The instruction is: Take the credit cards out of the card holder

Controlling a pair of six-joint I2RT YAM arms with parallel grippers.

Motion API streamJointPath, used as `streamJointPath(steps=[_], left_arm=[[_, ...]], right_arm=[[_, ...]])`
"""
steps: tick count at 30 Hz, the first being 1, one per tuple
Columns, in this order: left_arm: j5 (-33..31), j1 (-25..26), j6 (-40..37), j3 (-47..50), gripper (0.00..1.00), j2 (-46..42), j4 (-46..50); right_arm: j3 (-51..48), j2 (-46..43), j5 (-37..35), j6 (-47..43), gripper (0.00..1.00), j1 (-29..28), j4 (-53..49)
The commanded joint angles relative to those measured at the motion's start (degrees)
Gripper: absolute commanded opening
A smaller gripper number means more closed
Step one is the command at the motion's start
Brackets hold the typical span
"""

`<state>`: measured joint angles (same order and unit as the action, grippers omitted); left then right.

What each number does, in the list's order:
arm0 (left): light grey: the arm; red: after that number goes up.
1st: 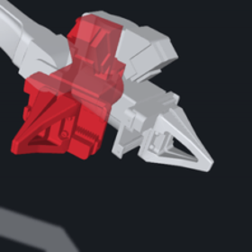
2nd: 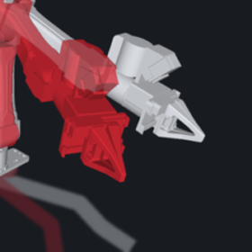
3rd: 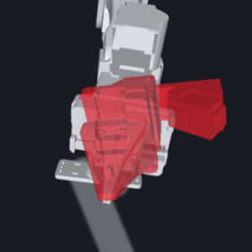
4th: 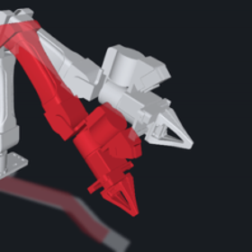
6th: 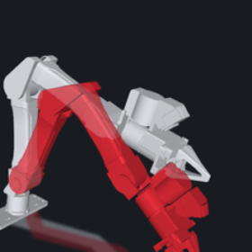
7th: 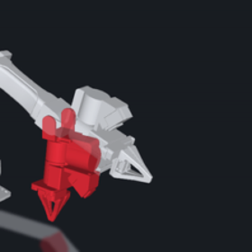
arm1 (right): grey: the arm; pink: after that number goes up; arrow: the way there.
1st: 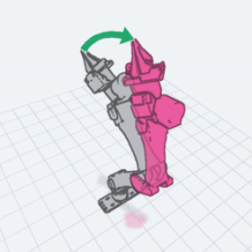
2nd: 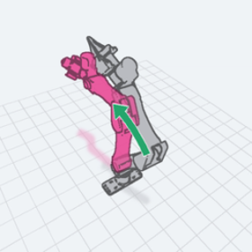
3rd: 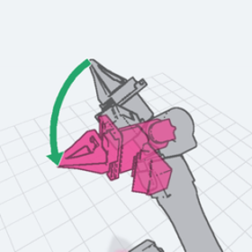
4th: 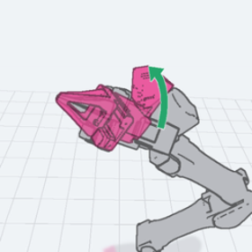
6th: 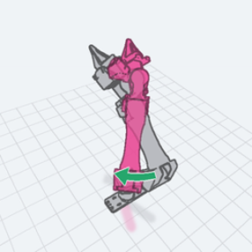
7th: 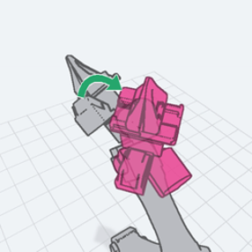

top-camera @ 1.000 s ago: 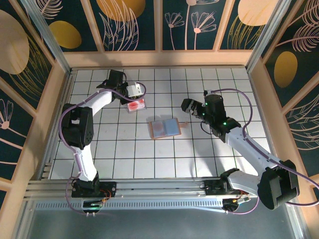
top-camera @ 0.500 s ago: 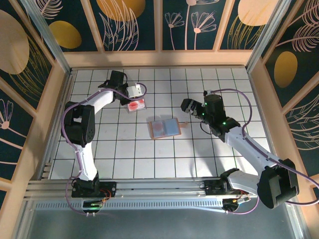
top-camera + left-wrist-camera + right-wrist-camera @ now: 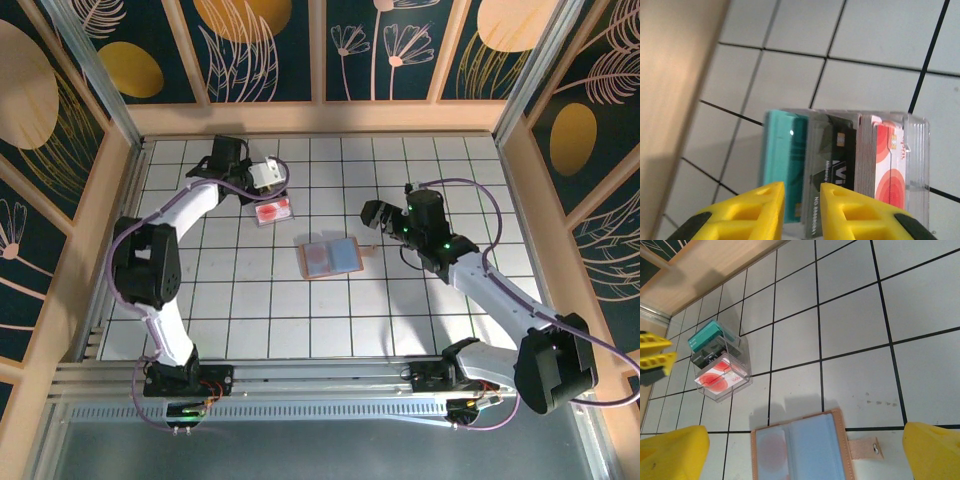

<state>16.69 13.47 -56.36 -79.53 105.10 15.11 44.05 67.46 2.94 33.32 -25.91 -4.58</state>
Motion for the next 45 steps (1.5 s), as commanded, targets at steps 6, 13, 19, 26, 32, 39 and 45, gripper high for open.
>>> streamJointPath(steps=[6, 13, 19, 26, 32, 39, 45], left_arm=[[5.3, -0.2, 9.6, 8.9, 0.37, -14.6, -11.4], [4.2, -0.2, 23.5, 15.9, 0.98, -23.5, -20.3], [-2.3, -0.3, 41.8, 20.7, 0.99, -29.9, -24.5], [-14.4, -0.2, 59.4, 24.2, 0.99, -32.9, -24.1], [-25.1, -0.2, 71.1, 31.7, 0.99, -35.5, -26.6], [-31.1, -0.3, 80.7, 39.2, 0.99, -38.7, -28.0], [-32.2, -0.2, 84.1, 42.1, 0.99, -40.0, -28.5]], right_arm=[[2.5, 1.8, -3.4, -1.9, 0.99, -3.2, -0.6], [4.2, 5.3, -6.8, -3.8, 0.96, -7.3, -2.1], [8.6, 12.1, -10.0, -6.7, 0.82, -12.6, -6.0], [16.6, 24.1, -12.3, -9.9, 0.61, -19.5, -12.6], [21.0, 31.3, -11.0, -11.4, 0.56, -23.4, -15.0], [23.5, 35.6, -10.9, -12.2, 0.56, -25.5, -17.2], [24.8, 38.1, -10.2, -12.5, 0.59, -26.3, -17.0]])
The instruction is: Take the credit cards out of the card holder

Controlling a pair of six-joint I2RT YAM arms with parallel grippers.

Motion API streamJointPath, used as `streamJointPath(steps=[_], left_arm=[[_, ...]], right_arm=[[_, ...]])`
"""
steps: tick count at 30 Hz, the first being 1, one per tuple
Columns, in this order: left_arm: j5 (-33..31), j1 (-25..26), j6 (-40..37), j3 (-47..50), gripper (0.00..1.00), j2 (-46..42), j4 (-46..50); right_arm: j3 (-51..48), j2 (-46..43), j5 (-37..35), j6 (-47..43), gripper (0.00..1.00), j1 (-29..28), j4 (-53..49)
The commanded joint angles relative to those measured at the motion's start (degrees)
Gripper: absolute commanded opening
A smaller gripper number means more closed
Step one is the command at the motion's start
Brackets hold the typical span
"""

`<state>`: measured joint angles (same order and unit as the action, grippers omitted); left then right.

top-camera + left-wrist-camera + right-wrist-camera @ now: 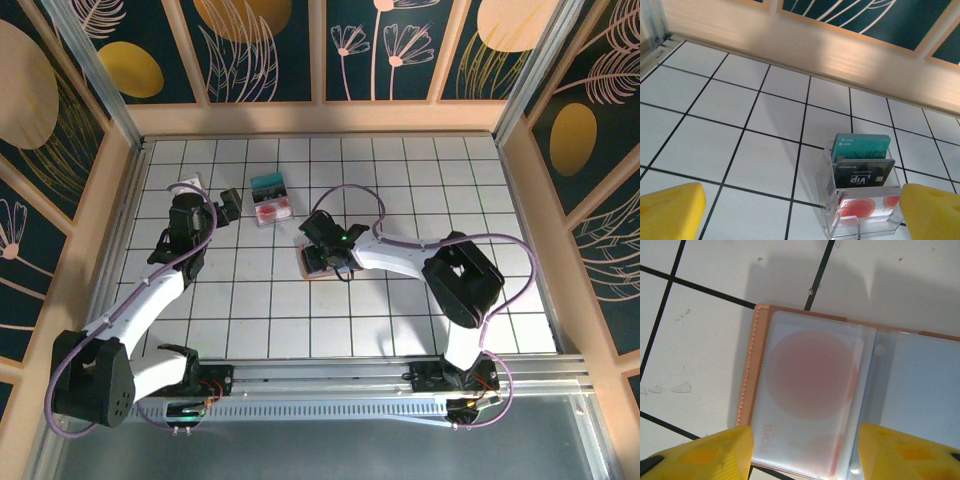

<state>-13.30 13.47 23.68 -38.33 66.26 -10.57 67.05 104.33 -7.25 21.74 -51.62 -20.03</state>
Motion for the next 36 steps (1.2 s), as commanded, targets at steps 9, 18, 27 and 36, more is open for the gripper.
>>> streamJointPath(steps=[9, 18, 27, 36], left_arm=[[-3.5, -0.2, 5.1, 1.2, 0.99, -1.2, -2.4], [-2.9, -0.2, 5.1, 1.3, 0.99, -1.1, -2.3], [-2.3, -0.2, 4.3, 0.5, 0.99, -1.4, -1.7], [-0.3, -0.2, 3.2, 0.9, 0.99, -4.1, -1.9]], right_arm=[[3.0, 4.3, 0.3, -0.9, 0.65, -0.9, -1.0], [2.0, 6.3, -0.5, -0.7, 0.61, -0.9, -1.4], [0.6, 4.3, 4.0, -1.0, 0.43, -0.9, 1.1], [0.1, 0.8, 2.6, -1.6, 0.27, -0.9, 0.9]])
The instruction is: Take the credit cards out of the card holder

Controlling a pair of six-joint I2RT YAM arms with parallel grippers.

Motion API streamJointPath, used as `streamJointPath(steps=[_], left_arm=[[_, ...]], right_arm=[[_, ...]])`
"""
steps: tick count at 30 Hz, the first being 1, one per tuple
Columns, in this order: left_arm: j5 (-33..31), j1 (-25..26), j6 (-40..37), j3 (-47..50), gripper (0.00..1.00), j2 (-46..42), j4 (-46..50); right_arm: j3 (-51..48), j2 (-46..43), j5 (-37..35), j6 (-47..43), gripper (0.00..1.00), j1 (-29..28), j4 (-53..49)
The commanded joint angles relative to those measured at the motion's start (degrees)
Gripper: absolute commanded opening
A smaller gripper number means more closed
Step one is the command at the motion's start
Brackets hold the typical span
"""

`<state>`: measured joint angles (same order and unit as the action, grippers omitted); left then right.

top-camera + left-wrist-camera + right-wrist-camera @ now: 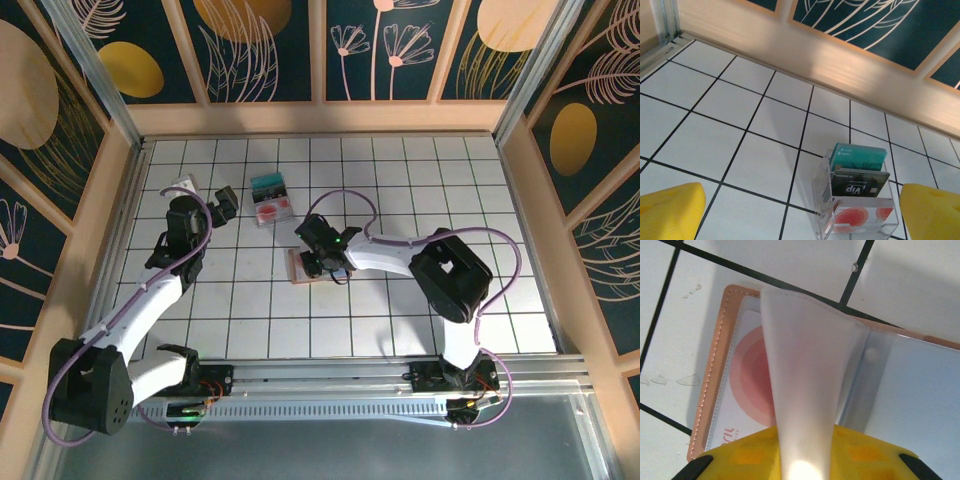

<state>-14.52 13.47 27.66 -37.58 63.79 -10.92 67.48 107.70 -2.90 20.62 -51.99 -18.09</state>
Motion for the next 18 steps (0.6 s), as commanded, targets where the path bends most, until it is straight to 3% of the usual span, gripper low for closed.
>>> streamJointPath(steps=[1, 9, 18], left_arm=[[0.8, -0.2, -0.7, 0.1, 0.99, -1.9, -1.5], [0.1, -0.2, -0.5, -0.2, 0.99, -2.6, -1.4], [0.2, -0.2, -1.3, -0.8, 0.99, -2.4, -0.8]], right_arm=[[-0.2, -2.6, -3.0, -0.5, 0.29, -0.5, -1.6], [0.2, -3.0, -10.5, 0.5, 0.39, -0.5, -4.9], [-1.1, -4.8, -14.5, 2.5, 0.41, -0.1, -6.2]])
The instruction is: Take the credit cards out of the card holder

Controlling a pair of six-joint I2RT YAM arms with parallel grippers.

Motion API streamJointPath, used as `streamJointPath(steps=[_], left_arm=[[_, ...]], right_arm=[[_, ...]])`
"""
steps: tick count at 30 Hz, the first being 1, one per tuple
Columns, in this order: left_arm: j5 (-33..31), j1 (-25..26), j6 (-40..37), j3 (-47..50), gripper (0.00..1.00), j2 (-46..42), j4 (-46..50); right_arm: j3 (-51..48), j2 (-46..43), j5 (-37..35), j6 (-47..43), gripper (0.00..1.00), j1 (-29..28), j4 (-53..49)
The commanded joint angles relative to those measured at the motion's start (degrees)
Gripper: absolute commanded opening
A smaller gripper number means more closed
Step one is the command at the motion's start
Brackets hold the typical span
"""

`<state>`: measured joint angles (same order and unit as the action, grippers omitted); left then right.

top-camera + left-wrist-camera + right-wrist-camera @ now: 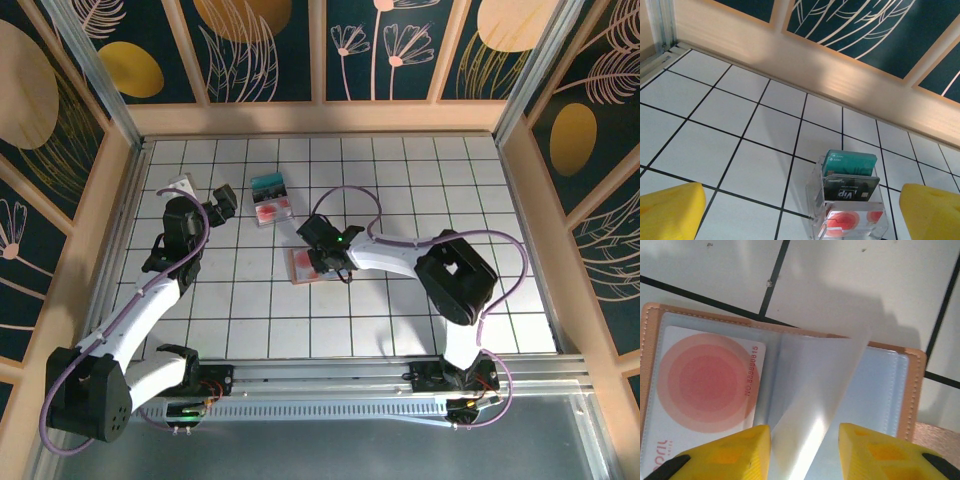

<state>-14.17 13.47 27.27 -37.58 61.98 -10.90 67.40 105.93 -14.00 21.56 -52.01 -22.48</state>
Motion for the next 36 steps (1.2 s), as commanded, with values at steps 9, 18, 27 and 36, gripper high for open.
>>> streamJointPath(steps=[9, 18, 27, 36], left_arm=[[-5.3, 4.3, -2.8, -0.1, 0.99, -1.1, 2.3], [-16.2, 16.3, -3.2, 0.2, 0.99, 3.1, 6.7], [-19.1, 24.4, -2.5, -0.4, 0.99, 10.8, 8.1], [-20.9, 29.6, -1.2, -1.4, 0.99, 18.0, 7.8]], right_arm=[[-4.5, -4.4, -3.0, 3.1, 0.4, 1.5, -0.8], [-8.7, -4.5, -1.0, 4.0, 0.35, 3.7, 1.9], [-11.7, -5.7, 0.3, 3.2, 0.35, 7.6, 4.0], [-12.0, -10.6, 0.4, 3.6, 0.37, 9.2, 4.0]])
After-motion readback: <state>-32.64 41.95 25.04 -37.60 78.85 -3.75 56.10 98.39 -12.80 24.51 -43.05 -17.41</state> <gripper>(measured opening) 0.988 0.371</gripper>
